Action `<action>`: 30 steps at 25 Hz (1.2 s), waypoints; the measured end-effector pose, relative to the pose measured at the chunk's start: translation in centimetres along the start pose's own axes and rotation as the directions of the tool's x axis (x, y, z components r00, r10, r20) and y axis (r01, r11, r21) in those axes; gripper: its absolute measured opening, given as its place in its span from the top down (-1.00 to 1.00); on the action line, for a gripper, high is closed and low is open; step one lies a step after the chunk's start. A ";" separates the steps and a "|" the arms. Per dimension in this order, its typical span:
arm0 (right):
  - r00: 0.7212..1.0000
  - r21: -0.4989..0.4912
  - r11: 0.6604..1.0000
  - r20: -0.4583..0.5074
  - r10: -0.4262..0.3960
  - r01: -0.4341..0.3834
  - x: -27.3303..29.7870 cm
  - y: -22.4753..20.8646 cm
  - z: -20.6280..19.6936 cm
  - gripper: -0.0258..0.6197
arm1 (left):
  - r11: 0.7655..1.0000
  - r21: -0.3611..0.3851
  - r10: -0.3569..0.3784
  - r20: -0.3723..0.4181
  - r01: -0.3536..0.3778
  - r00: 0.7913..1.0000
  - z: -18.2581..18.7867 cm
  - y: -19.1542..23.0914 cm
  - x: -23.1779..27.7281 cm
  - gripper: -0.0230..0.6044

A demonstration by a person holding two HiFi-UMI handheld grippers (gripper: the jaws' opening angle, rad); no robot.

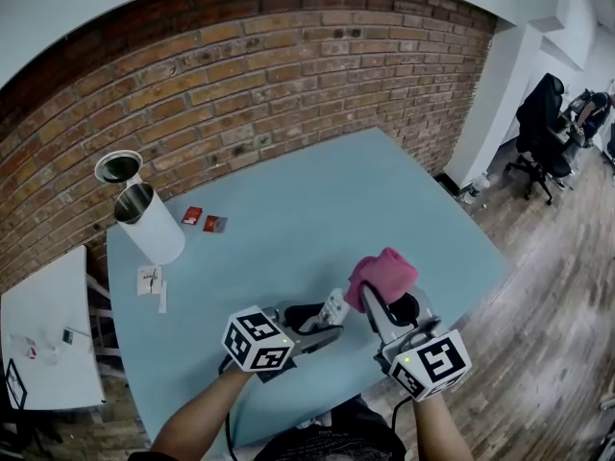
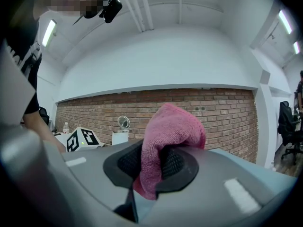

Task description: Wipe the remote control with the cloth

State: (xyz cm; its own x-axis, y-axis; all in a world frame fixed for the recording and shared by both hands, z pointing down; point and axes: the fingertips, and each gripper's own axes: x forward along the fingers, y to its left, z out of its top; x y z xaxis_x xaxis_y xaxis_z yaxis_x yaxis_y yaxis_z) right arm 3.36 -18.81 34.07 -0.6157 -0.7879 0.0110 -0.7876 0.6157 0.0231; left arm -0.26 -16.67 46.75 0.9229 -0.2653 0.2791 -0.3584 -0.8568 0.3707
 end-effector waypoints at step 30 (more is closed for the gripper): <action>0.935 0.456 0.823 0.071 0.347 -0.339 -1.0 0.1 -1.6 0.73 | 0.926 0.265 -0.240 -0.132 0.267 0.962 1.4 -8.9 -0.5 0.17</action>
State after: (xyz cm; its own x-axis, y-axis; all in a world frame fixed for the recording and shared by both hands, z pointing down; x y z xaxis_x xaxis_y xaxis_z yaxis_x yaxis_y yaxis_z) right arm 3.98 -17.98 35.66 -0.8506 -0.5231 -0.0523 -0.4503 0.7764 -0.4409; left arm 2.72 -9.52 42.10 0.9551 0.0086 0.2961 -0.0480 -0.9819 0.1834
